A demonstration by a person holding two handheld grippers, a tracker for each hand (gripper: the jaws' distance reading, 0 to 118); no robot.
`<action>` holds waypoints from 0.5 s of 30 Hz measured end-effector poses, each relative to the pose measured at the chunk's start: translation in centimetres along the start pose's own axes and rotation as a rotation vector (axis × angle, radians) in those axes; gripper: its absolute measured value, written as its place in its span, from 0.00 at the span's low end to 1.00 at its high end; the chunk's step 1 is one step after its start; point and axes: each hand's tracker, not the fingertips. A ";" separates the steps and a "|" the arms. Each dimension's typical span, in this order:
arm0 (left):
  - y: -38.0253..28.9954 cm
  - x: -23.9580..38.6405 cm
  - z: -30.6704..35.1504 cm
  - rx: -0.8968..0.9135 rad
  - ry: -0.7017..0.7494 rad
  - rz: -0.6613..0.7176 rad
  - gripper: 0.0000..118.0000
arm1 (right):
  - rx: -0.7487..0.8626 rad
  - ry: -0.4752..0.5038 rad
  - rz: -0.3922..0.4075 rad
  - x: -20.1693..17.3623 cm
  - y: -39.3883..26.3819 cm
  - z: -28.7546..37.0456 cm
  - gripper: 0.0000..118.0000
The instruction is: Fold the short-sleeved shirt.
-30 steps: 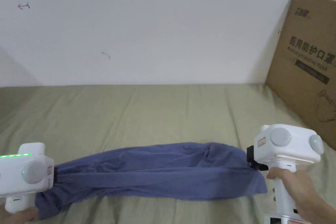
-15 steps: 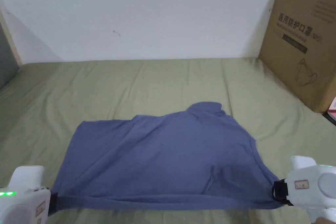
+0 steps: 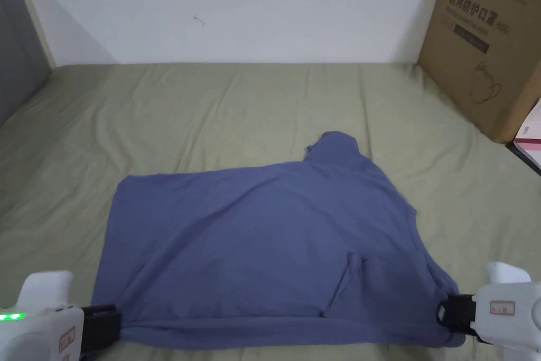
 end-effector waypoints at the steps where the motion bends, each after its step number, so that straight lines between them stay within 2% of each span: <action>1: -0.1 -0.2 1.0 0.041 -0.047 0.020 0.92 | 0.003 -0.005 0.013 -0.3 0.0 0.2 0.44; 2: 0.0 -0.2 1.7 0.045 -0.064 0.025 0.91 | 0.027 -0.006 0.050 -0.4 0.1 0.6 0.62; 3: 0.0 -0.3 2.3 0.049 -0.072 0.032 0.92 | 0.049 -0.014 0.085 -0.8 0.0 1.1 0.71; 5: -0.2 -0.3 3.5 0.072 -0.067 0.020 0.90 | 0.076 -0.019 0.158 -1.8 -0.1 2.0 0.71; 6: -0.4 -0.3 3.9 0.082 -0.069 0.027 0.82 | 0.078 -0.011 0.173 -2.0 -0.3 2.4 0.70; 7: -0.6 -0.1 4.5 0.093 -0.079 0.040 0.67 | 0.087 0.009 0.191 -2.3 -0.5 2.8 0.65; 8: -0.8 -0.1 4.7 0.094 -0.097 0.049 0.41 | 0.099 0.023 0.194 -2.5 -0.7 3.1 0.51; 9: -1.1 -0.1 4.8 0.087 -0.126 0.054 0.04 | 0.106 0.020 0.187 -2.7 -1.0 3.2 0.12; 10: -1.5 -0.1 4.5 0.066 -0.137 0.052 0.00 | 0.107 0.023 0.188 -2.7 -1.4 2.9 0.00; 15: -3.3 -0.1 3.4 0.020 -0.093 0.063 0.00 | 0.053 0.045 0.153 -2.4 -2.7 1.9 0.00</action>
